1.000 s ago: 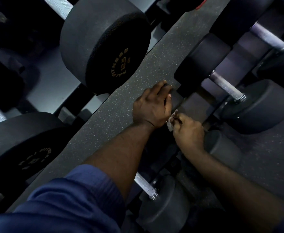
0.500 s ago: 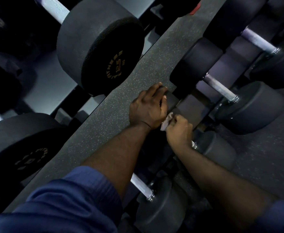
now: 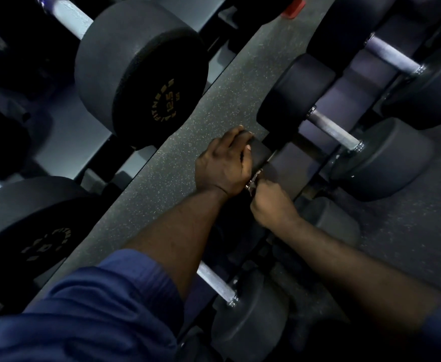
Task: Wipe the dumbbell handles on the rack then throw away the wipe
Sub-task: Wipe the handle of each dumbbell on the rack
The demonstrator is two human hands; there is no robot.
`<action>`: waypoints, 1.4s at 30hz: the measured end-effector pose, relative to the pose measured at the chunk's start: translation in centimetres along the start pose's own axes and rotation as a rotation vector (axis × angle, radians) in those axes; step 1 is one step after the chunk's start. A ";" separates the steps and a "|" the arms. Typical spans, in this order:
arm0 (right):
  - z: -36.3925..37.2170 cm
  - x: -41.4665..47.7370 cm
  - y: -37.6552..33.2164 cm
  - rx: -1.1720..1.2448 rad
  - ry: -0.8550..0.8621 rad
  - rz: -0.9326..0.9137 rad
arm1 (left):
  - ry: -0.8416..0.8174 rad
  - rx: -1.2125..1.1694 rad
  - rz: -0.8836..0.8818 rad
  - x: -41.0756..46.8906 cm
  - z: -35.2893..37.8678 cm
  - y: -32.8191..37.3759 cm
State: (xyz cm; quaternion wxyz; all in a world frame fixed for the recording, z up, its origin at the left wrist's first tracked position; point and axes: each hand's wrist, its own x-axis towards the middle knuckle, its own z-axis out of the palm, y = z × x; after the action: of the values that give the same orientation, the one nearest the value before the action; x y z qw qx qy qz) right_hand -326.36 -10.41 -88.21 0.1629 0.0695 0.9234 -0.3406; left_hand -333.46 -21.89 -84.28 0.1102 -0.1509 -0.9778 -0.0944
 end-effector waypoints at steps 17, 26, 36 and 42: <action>-2.5 -1.3 0.4 -0.129 -0.046 -0.131 | -0.056 0.010 0.016 -0.1 -0.6 0.3; -1.9 1.8 3.5 0.266 0.041 -0.047 | -0.074 0.022 -0.005 -0.1 -0.6 0.3; -2.2 0.2 2.8 0.342 0.129 0.061 | -0.011 0.008 -0.010 -0.2 0.6 -0.2; -0.1 0.7 0.1 0.139 0.181 0.097 | -0.004 -0.004 -0.030 -0.3 1.0 -0.4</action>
State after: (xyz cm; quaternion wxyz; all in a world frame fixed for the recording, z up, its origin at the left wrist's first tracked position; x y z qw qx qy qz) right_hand -327.02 -10.28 -88.39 0.0900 0.1554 0.9041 -0.3877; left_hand -333.53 -22.09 -85.36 0.1065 -0.1367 -0.9800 -0.0977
